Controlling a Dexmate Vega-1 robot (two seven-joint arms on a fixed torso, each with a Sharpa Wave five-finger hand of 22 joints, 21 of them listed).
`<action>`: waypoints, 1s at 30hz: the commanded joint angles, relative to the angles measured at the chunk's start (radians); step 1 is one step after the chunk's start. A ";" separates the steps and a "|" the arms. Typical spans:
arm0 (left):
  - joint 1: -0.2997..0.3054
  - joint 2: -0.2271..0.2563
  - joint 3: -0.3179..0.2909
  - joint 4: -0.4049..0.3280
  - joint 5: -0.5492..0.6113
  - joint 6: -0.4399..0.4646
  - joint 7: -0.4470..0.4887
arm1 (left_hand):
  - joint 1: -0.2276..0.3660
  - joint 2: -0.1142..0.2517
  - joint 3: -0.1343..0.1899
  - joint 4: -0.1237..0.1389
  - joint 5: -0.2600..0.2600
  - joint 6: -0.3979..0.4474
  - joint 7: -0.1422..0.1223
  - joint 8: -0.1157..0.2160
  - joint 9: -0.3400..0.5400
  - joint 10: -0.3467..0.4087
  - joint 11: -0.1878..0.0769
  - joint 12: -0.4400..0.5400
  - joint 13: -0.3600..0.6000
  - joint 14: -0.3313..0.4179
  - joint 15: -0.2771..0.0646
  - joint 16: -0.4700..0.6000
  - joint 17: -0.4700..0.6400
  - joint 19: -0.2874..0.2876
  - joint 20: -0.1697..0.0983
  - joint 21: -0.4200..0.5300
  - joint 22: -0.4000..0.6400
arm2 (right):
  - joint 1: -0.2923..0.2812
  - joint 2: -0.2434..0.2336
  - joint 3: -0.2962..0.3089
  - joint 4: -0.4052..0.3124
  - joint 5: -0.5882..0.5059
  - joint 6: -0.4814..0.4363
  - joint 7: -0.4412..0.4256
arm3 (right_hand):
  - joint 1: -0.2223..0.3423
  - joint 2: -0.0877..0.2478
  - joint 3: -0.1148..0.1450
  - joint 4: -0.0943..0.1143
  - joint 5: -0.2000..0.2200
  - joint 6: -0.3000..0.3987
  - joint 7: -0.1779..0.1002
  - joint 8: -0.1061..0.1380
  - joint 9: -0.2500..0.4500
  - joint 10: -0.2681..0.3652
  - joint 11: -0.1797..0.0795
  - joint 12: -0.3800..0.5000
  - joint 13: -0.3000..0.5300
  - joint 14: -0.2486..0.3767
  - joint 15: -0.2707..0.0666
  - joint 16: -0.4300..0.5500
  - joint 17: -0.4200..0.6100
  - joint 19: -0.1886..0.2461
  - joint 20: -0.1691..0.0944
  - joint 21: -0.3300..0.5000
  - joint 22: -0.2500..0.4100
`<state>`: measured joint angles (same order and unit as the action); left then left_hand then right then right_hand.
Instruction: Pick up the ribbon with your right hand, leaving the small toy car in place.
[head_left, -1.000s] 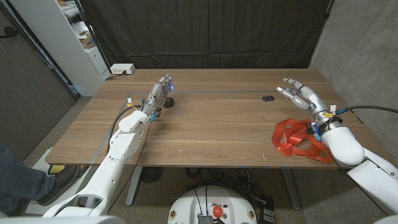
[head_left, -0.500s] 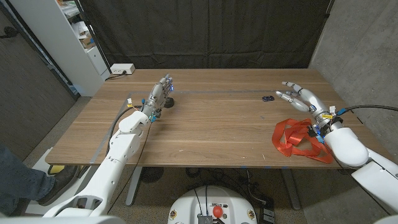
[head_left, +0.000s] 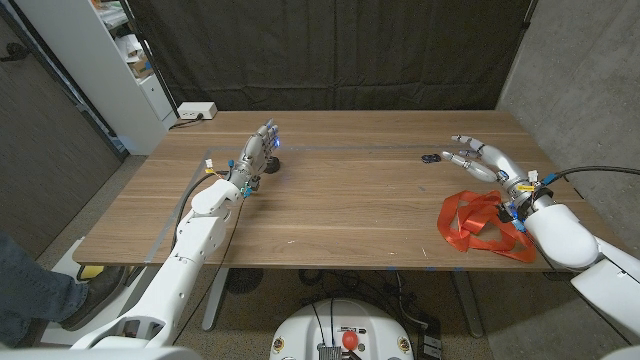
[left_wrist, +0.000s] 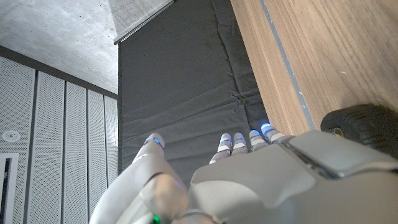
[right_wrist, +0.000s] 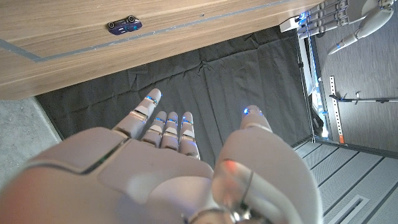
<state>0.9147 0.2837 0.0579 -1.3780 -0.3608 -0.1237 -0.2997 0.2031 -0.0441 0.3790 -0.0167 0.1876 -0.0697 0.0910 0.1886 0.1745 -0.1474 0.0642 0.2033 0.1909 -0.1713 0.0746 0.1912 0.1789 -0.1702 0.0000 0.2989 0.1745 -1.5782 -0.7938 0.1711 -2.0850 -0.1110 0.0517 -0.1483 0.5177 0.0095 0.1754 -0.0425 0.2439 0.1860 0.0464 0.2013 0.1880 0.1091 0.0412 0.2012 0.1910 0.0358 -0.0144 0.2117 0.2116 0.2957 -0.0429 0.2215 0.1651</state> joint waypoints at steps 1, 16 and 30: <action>0.002 0.001 -0.002 0.004 -0.008 -0.015 -0.009 | 0.003 0.007 0.002 -0.009 0.000 0.000 0.006 -0.002 0.004 -0.012 0.002 0.000 0.002 -0.025 0.003 -0.001 0.004 -0.121 0.007 -0.002 0.002 | -0.027 -0.008 0.023 -0.041 -0.048 -0.046 0.030 | 0.001 0.007 0.004 -0.007 0.007 0.005 -0.003 0.005 0.005 0.006 0.002 0.001 0.001 0.003 -0.003 0.001 0.002 0.006 -0.020 -0.007 0.004; -0.003 0.000 0.002 0.017 -0.015 -0.028 -0.020 | 0.002 0.008 0.001 -0.011 0.000 0.000 0.007 -0.002 0.004 -0.012 0.001 0.001 0.001 -0.025 0.003 -0.001 0.004 -0.120 0.008 -0.008 0.002 | -0.070 0.005 0.060 -0.088 -0.129 -0.099 0.058 | 0.000 0.007 0.003 -0.008 0.008 0.005 -0.004 0.004 0.005 0.006 0.001 0.000 0.001 0.002 -0.005 0.000 0.002 0.005 -0.019 -0.010 0.004; -0.026 -0.009 0.007 0.048 -0.021 -0.033 -0.038 | 0.002 0.010 0.000 -0.013 0.000 0.001 0.007 -0.002 0.004 -0.012 0.000 0.001 0.001 -0.027 0.003 -0.002 0.004 -0.119 0.008 -0.012 0.002 | -0.091 0.023 0.078 -0.113 -0.202 -0.133 0.077 | 0.000 0.007 0.003 -0.009 0.010 0.002 -0.005 0.002 0.006 0.005 0.002 -0.001 0.001 0.001 -0.004 -0.001 0.002 0.005 -0.018 -0.013 0.004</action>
<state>0.9053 0.2823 0.0607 -1.3544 -0.3766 -0.1515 -0.3234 0.2032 -0.0442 0.3776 -0.0263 0.1876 -0.0697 0.0910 0.1886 0.1745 -0.1493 0.0659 0.2033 0.1910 -0.1713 0.0746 0.1912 0.1789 -0.1702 0.0000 0.2882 0.1744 -1.6489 -0.7846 0.2313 -2.1744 -0.2526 -0.0520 -0.0871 0.5177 0.0095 0.1797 -0.0470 0.2479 0.1859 0.0465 0.2013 0.1881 0.1090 0.0412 0.2012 0.1910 0.0358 -0.0144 0.2117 0.2115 0.2956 -0.0428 0.2106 0.1651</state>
